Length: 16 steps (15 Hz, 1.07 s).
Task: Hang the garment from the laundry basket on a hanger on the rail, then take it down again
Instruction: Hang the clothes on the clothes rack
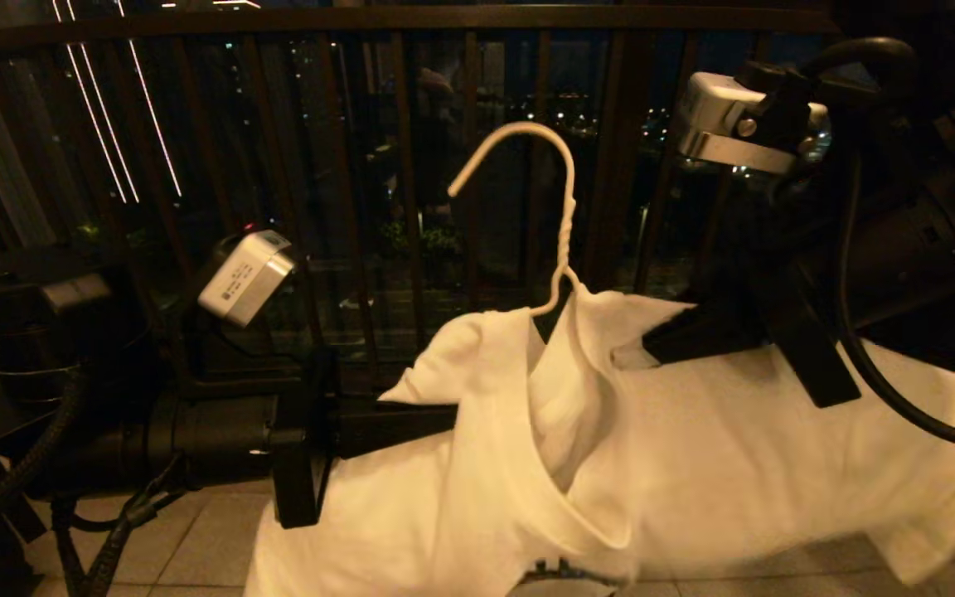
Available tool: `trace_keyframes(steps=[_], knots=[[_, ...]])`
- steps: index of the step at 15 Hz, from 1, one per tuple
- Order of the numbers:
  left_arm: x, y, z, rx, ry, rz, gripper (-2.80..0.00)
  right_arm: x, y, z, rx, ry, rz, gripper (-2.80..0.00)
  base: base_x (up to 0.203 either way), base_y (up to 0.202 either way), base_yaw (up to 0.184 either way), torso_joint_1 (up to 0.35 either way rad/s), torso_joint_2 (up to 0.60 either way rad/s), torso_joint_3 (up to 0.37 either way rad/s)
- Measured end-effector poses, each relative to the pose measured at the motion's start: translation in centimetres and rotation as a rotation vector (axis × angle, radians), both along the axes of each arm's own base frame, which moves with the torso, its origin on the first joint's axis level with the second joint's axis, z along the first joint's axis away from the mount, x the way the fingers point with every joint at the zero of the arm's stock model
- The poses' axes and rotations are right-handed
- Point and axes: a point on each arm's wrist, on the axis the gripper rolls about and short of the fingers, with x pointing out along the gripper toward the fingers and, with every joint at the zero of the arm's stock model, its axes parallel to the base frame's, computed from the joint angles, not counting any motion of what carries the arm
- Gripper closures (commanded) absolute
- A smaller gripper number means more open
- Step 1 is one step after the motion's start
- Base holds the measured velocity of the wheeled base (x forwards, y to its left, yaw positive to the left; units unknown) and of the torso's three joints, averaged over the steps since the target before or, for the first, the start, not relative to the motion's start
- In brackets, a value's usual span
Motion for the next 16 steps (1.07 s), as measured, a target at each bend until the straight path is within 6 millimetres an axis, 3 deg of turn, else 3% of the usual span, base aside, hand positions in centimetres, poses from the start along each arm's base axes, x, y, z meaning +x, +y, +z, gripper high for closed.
trace_keyframes(steps=[12,13,16], knots=[[0.04,-0.06,-0.08,0.0,-0.004,0.0,0.0,-0.47,-0.12,0.43,0.011,-0.015,0.005,0.0,0.0,0.0,0.0,0.0,0.0,0.0],[0.07,-0.02,-0.09,0.0,-0.007,0.002,-2.8,-0.45,-0.1,0.43,0.011,-0.016,0.005,0.0,0.0,0.0,0.0,0.0,0.0,0.0],[0.17,-0.02,-0.34,0.011,-0.032,0.004,-2.8,-0.42,-0.08,0.47,0.014,-0.019,0.005,0.0,0.0,0.0,0.0,0.0,0.0,0.0]])
